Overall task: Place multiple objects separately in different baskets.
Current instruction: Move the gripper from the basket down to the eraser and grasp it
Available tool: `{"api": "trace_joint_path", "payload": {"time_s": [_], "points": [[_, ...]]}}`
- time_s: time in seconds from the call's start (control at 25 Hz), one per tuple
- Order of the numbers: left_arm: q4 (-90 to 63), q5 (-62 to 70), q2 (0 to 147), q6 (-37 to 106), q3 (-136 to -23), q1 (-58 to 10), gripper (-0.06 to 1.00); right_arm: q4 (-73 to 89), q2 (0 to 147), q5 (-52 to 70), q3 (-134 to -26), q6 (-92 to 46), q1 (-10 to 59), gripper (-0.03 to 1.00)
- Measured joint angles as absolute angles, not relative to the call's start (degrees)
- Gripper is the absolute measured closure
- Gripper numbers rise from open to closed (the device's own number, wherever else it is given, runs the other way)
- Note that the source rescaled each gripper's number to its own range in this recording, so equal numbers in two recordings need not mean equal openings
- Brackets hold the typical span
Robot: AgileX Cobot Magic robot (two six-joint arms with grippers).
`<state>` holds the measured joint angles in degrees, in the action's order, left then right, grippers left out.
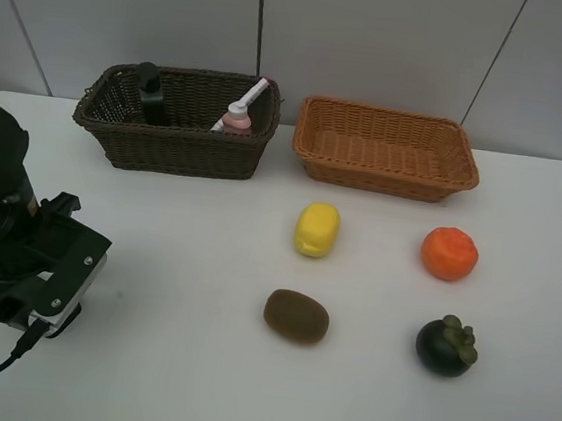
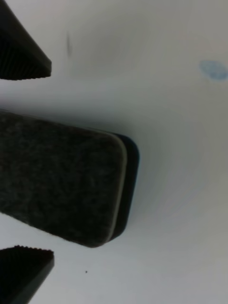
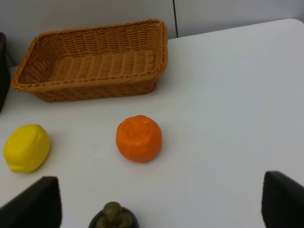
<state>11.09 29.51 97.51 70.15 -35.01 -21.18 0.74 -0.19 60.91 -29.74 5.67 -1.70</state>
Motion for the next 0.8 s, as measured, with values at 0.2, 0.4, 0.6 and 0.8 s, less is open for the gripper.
{"api": "trace_joint_path", "payload": {"time_s": [0.2,0.4,0.6,0.8], "points": [[12.2,26.5,99.4,70.3,-35.0,-21.2,0.03,0.7,-0.2,60.9,-29.7,5.7,-1.7,-0.03],[12.5,24.4,102.2,70.4,-34.9,-21.2,0.03,0.7,-0.2,60.9,-29.7,5.7,-1.7,-0.03],[13.0,23.7,103.4,70.4,-35.1,-21.2,0.03,0.7,-0.2,60.9,-29.7,5.7,-1.7,-0.03],[13.2,23.6,103.6,69.7,-35.2,-21.2,0.17,0.7,-0.2,60.9,-29.7,5.7,-1.7,-0.03]]}}
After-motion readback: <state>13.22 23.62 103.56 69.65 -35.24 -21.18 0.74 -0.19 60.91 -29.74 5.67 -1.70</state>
